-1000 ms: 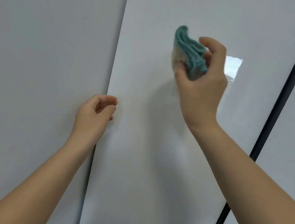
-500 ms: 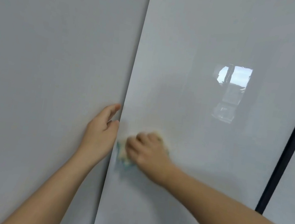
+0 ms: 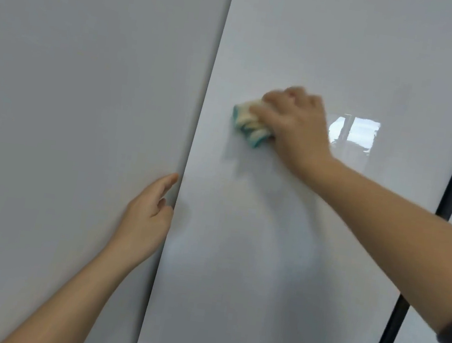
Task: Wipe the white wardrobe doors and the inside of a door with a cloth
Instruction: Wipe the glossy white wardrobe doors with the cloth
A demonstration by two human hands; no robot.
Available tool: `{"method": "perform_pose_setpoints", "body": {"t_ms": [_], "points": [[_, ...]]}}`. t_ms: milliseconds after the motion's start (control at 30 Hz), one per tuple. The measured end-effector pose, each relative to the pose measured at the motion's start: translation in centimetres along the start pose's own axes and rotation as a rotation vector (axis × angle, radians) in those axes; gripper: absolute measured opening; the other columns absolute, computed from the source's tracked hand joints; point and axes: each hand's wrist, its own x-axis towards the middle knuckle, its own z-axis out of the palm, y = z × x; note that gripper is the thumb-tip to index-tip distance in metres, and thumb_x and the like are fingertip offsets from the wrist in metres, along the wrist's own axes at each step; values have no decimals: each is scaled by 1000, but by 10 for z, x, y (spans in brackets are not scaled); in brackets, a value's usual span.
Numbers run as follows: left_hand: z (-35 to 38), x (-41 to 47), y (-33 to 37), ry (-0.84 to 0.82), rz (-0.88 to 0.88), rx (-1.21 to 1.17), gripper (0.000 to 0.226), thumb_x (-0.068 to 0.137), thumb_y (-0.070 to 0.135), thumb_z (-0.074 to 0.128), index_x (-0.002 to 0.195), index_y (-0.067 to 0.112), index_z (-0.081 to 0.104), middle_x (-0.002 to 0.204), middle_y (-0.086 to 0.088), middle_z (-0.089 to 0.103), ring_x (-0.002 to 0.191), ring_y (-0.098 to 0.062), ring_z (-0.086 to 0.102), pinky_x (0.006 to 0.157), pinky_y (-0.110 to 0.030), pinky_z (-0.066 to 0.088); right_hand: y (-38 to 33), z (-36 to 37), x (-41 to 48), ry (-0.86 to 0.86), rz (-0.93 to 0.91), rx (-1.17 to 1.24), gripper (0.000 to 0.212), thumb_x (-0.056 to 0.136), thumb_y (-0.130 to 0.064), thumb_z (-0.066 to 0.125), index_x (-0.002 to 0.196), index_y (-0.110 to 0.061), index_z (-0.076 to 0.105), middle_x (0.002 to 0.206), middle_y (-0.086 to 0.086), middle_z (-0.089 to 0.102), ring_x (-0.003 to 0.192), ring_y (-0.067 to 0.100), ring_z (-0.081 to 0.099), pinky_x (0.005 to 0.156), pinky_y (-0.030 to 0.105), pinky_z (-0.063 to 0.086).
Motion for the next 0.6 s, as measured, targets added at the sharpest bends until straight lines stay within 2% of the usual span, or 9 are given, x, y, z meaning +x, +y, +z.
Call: {"method": "perform_pose_setpoints", "body": {"t_ms": [67, 133, 200, 233, 300, 367, 467, 567, 600], "points": [[1, 0, 0, 12, 7, 7, 56, 94, -5, 39, 145, 17, 42, 146, 9, 45, 132, -1, 39, 114, -27, 30, 14, -6, 7, 2, 131, 35, 20, 82, -20, 65, 101, -22, 72, 102, 3, 67, 88, 33, 60, 70, 35, 40], [3, 0, 0, 32, 21, 19, 55, 94, -5, 40, 145, 16, 42, 145, 9, 45, 131, 0, 40, 110, -20, 30, -1, -10, -13, -27, 83, 114, 17, 89, -19, 60, 101, -18, 72, 101, 8, 67, 84, 34, 59, 68, 36, 42], [6, -1, 1, 54, 43, 41, 53, 94, 3, 43, 145, 17, 42, 143, 13, 44, 128, -1, 41, 104, -14, 30, -35, -20, -62, -124, -108, 254, 25, 101, -17, 47, 100, -13, 72, 99, 11, 68, 80, 32, 59, 67, 37, 45], [8, -2, 1, 61, 69, 68, 54, 92, 5, 45, 145, 17, 43, 140, 16, 43, 127, -2, 42, 103, -15, 31, -54, -30, -93, -222, -218, 319, 29, 103, -16, 43, 99, -14, 71, 99, 10, 67, 79, 31, 59, 68, 38, 45], [13, -1, -1, 63, 117, 133, 54, 92, 3, 47, 144, 17, 44, 136, 19, 43, 127, -3, 43, 108, -23, 33, -84, -55, -153, -422, -422, 386, 25, 104, -17, 44, 96, -17, 68, 100, 5, 64, 79, 28, 57, 68, 36, 44], [18, 1, -1, 46, 125, 175, 56, 93, 4, 49, 146, 19, 41, 143, 16, 42, 133, -5, 40, 112, -26, 30, -90, -71, -186, -515, -560, 403, 22, 103, -17, 45, 95, -20, 66, 102, 2, 62, 81, 25, 57, 69, 34, 43], [31, 12, 9, 25, 200, 271, 59, 94, 7, 52, 149, 21, 36, 155, 9, 32, 143, -6, 28, 112, -18, 19, -48, -63, -158, -424, -548, 401, 24, 104, -16, 44, 99, -19, 68, 106, 4, 65, 85, 27, 60, 69, 35, 46], [47, 30, 31, 22, 297, 358, 59, 95, 13, 52, 150, 23, 33, 160, 9, 21, 148, -6, 14, 111, -16, 13, 26, -48, -89, -188, -356, 253, 31, 102, -13, 39, 105, -15, 71, 110, 11, 67, 90, 34, 62, 72, 39, 48], [52, 36, 38, 24, 328, 377, 59, 95, 13, 52, 151, 23, 32, 161, 8, 18, 149, -7, 11, 112, -17, 12, 52, -47, -68, -117, -256, 190, 29, 99, -13, 43, 107, -15, 71, 110, 12, 67, 90, 36, 62, 73, 40, 47]]}}
